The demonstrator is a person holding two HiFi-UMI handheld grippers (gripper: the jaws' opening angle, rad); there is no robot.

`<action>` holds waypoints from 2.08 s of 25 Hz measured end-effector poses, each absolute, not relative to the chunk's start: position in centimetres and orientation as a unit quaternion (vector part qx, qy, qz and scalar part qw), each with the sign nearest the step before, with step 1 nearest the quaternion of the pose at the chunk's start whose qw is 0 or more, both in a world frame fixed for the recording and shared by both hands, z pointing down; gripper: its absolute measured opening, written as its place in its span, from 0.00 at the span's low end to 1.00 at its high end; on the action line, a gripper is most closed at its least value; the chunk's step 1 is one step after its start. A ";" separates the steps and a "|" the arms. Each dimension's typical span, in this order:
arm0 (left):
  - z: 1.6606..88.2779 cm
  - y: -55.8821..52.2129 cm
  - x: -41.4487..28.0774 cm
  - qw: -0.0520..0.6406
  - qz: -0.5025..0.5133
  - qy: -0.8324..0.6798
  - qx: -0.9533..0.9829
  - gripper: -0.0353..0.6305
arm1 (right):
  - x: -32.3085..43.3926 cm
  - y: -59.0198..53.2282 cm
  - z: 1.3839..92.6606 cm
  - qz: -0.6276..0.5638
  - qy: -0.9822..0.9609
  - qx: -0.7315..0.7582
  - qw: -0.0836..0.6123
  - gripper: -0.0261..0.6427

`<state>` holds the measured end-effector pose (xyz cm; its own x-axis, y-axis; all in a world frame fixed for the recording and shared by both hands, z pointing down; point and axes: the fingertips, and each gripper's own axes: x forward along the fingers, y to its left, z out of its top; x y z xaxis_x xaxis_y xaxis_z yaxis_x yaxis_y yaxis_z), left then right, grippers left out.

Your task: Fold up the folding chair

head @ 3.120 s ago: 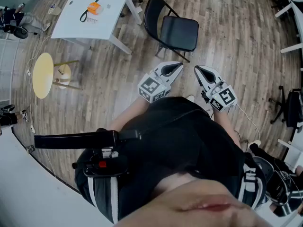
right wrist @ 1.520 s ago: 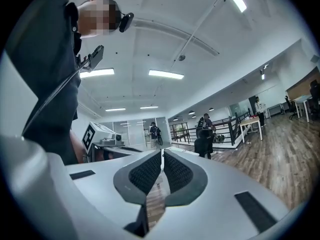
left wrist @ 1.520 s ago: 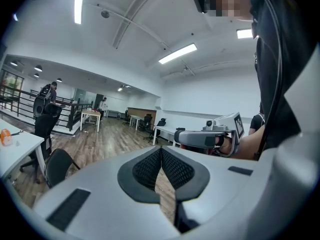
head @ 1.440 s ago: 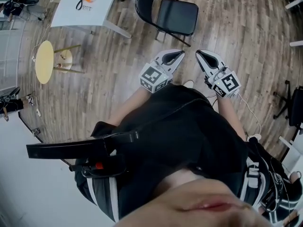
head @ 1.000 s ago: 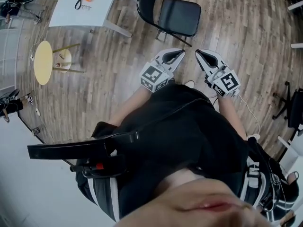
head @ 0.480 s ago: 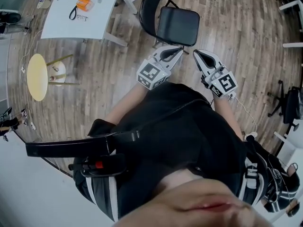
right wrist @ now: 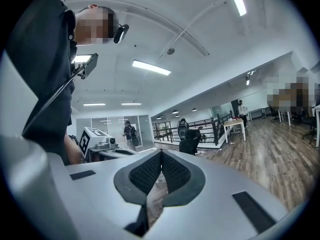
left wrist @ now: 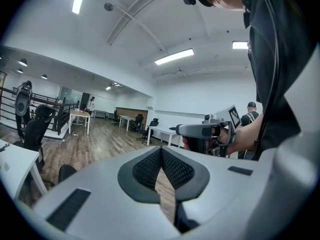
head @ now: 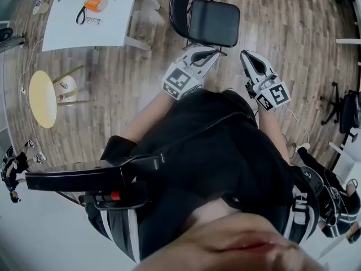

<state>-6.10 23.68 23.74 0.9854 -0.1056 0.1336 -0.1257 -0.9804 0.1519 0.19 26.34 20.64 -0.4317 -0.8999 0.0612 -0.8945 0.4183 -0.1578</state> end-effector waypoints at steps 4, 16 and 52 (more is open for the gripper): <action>24.3 22.8 -5.3 0.088 0.060 -0.061 0.992 0.06 | 1.3 26.0 21.1 -0.090 0.839 -0.536 0.009 0.05; 24.5 19.0 1.7 0.074 0.076 -0.099 0.989 0.06 | 7.8 20.9 22.1 -0.088 0.869 -0.487 0.015 0.05; 35.4 -3.8 -1.7 0.198 0.198 -0.152 0.948 0.06 | 11.5 3.7 36.2 -0.251 0.824 -0.508 0.008 0.05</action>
